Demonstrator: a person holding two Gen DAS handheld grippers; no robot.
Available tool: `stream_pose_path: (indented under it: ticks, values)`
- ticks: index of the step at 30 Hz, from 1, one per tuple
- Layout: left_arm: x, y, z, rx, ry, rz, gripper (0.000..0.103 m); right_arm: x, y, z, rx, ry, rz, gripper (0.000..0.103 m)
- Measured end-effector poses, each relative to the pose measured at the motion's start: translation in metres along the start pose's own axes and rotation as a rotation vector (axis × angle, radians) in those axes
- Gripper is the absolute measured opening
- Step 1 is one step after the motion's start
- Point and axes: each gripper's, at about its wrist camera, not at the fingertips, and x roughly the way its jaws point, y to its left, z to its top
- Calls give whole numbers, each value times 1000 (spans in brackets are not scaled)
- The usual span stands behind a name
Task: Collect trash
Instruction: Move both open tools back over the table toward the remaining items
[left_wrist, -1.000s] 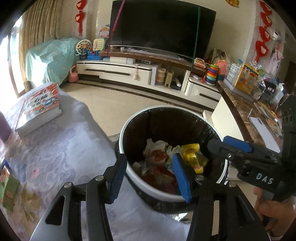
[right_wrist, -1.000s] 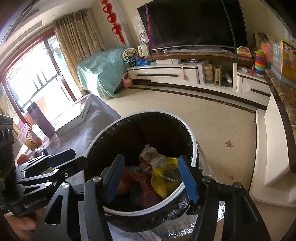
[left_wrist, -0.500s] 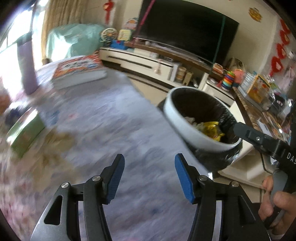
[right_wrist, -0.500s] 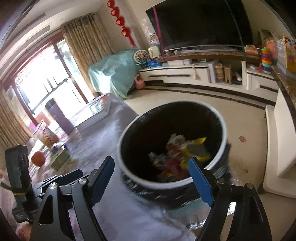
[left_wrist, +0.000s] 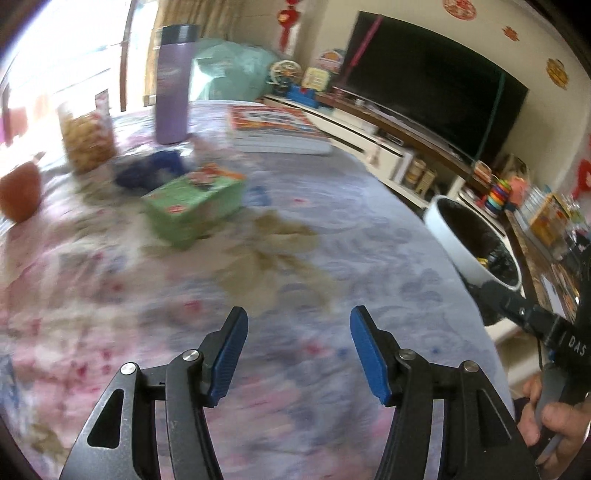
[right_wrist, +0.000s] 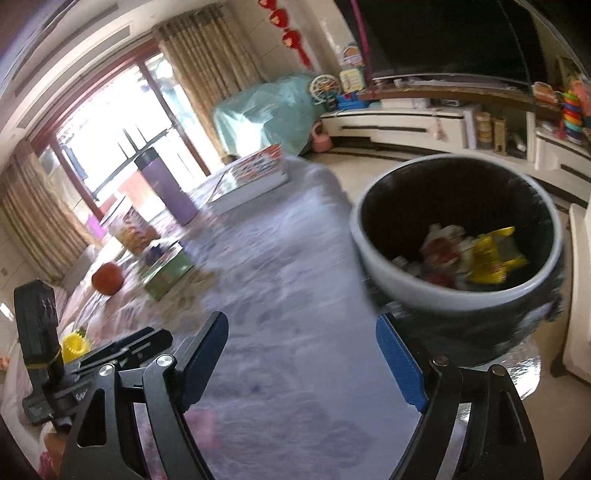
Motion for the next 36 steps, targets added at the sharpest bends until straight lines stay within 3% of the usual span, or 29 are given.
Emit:
stream_pose_path:
  ticks: [15,26,32,36]
  values:
    - [-5,80,16,-107,-23,91,58,28,49,-2,-57,25,44,84]
    - [15,125,42,-143,-37,169,58,51,76,3,-78,37,68,84]
    - [25,148,60,-149,-46,176,58,70,96,6,-101,51,92,84]
    - [45,155,81,-80,-23,136,59,81,105,7,-102,67,105,84]
